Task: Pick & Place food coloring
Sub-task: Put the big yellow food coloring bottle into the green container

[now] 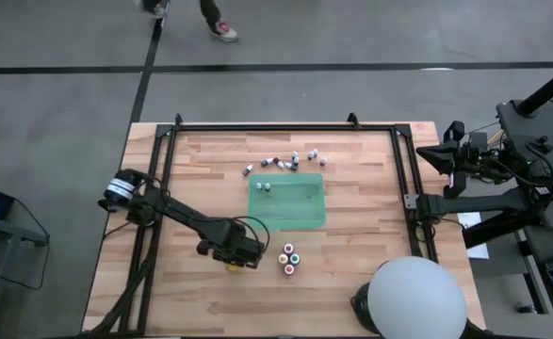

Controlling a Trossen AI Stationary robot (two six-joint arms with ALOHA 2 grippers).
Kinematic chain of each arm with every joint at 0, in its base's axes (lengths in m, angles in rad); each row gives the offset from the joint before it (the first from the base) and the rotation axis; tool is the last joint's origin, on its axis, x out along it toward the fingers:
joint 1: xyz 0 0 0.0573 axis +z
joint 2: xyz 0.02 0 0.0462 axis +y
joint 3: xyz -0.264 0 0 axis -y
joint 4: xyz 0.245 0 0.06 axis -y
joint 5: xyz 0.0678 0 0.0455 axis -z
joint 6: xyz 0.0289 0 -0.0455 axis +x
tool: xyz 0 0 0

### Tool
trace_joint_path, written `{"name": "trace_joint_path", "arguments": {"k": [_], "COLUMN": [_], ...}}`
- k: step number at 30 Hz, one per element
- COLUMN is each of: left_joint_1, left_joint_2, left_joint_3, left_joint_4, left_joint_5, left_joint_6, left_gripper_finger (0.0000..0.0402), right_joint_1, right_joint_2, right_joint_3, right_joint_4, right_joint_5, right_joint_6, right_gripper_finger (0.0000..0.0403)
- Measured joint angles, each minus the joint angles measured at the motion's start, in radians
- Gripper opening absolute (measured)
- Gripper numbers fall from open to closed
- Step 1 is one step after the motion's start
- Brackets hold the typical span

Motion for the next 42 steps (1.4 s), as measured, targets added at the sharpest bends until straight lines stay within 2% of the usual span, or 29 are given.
{"name": "trace_joint_path", "arguments": {"k": [10, 17, 22, 27, 35, 42], "left_joint_1": [0.000, 0.004, 0.040, 0.107, 0.229, 0.346], "left_joint_2": [-0.162, -0.301, -0.356, -0.348, -0.292, -0.151], "left_joint_3": [0.015, 0.017, 0.017, 0.070, 0.233, 0.445], "left_joint_4": [-0.079, -0.070, -0.010, 0.003, -0.030, -0.202], "left_joint_5": [-0.027, -0.215, -0.261, -0.223, -0.161, -0.070], "left_joint_6": [0.018, 0.146, 0.315, 0.551, 0.957, 1.234], "left_gripper_finger": [0.0126, 0.0126, 0.0126, 0.0126, 0.0126, 0.0126], "right_joint_1": [0.000, 0.000, 0.000, 0.000, 0.000, 0.000], "right_joint_2": [0.000, 0.000, 0.000, 0.000, 0.000, 0.000], "right_joint_3": [0.000, 0.000, 0.000, 0.000, 0.000, 0.000], "right_joint_4": [0.000, 0.000, 0.000, 0.000, 0.000, 0.000], "right_joint_5": [0.000, 0.000, 0.000, 0.000, 0.000, 0.000], "right_joint_6": [-0.001, 0.000, 0.000, 0.000, -0.001, 0.000], "right_gripper_finger": [0.0009, 0.0009, 0.0009, 0.0009, 0.0009, 0.0009]}}
